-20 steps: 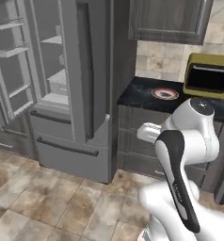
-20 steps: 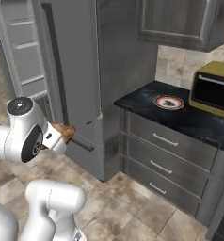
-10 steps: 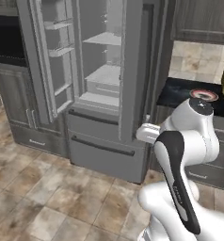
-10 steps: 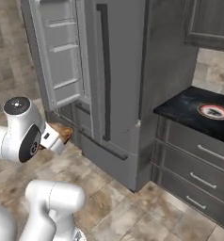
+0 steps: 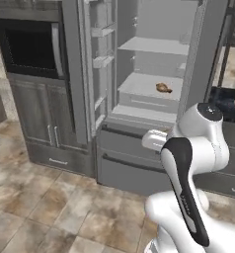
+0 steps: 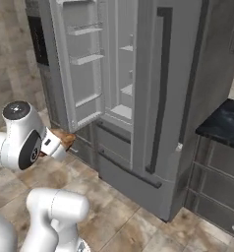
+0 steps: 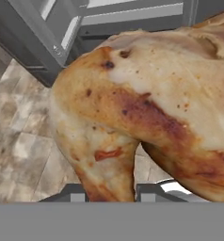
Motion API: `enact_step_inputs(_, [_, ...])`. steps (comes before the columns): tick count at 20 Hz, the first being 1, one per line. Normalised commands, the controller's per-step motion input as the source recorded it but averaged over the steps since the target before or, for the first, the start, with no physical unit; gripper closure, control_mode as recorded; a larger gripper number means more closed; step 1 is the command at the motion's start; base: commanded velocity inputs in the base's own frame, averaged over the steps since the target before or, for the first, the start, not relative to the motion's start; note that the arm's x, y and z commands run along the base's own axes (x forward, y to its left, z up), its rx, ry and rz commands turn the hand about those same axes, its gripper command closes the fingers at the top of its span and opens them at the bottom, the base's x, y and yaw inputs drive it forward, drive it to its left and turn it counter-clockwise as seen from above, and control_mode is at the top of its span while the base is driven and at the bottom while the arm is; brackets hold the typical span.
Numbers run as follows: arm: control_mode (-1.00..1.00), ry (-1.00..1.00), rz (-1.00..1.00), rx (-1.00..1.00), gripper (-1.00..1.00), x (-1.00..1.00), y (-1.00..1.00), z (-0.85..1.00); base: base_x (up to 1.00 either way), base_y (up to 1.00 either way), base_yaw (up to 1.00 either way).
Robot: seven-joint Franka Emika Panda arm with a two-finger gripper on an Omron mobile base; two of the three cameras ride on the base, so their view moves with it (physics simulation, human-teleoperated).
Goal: Place the chicken drumstick on the counter behind the older chicken drumstick on the same shelf of the fridge to maintain FIFO order. Close the fridge door when finished.
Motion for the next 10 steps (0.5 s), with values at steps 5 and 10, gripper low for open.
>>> enact_step_inputs(5, [1.00,0.00,0.00,0.00,1.00,0.00,0.00,0.00,0.62,0.69,-0.43])
enact_step_inputs(10, [1.00,0.00,0.00,0.00,1.00,0.00,0.00,0.00,0.69,0.68,-0.44])
